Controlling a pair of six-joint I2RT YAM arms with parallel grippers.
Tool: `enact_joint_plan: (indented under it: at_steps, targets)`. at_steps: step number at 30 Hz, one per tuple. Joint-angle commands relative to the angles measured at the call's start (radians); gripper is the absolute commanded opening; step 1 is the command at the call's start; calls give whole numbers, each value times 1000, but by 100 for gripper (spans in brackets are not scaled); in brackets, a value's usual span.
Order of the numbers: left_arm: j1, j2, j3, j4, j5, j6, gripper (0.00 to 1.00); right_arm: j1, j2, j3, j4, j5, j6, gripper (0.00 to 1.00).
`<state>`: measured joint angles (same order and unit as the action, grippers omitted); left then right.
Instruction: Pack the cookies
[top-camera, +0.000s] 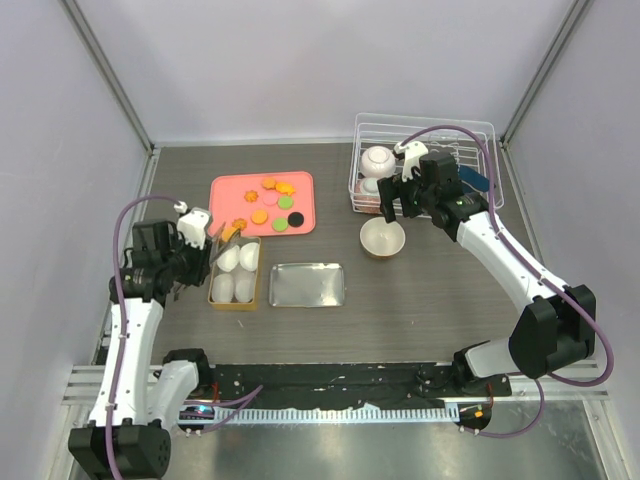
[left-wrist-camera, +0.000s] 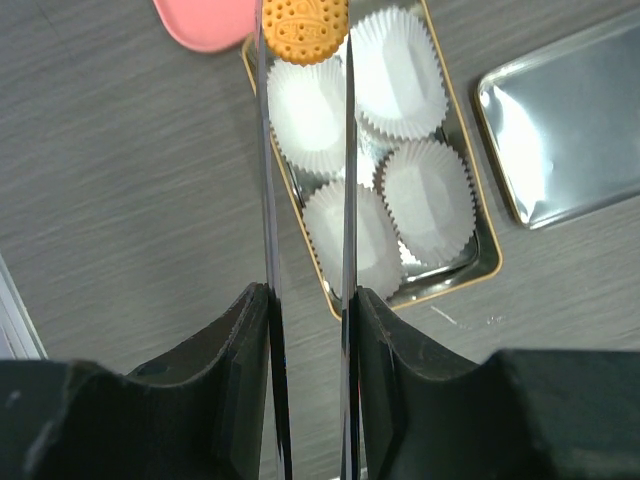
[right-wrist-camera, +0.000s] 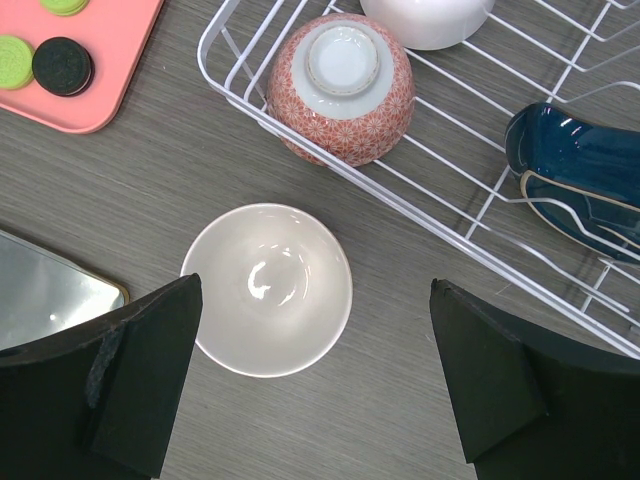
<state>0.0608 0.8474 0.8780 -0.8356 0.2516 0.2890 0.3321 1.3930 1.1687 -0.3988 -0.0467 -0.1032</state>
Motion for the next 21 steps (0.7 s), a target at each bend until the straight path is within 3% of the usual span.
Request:
enact_joint_plan:
  at_steps: [1, 21]
  targets:
    - [-3, -39, -31, -17, -14, 42, 33, 4, -11, 34, 15, -8, -1, 100]
    - [-1, -85, -103, -31, -66, 84, 34, 4, 6, 34, 15, 1, -6, 100]
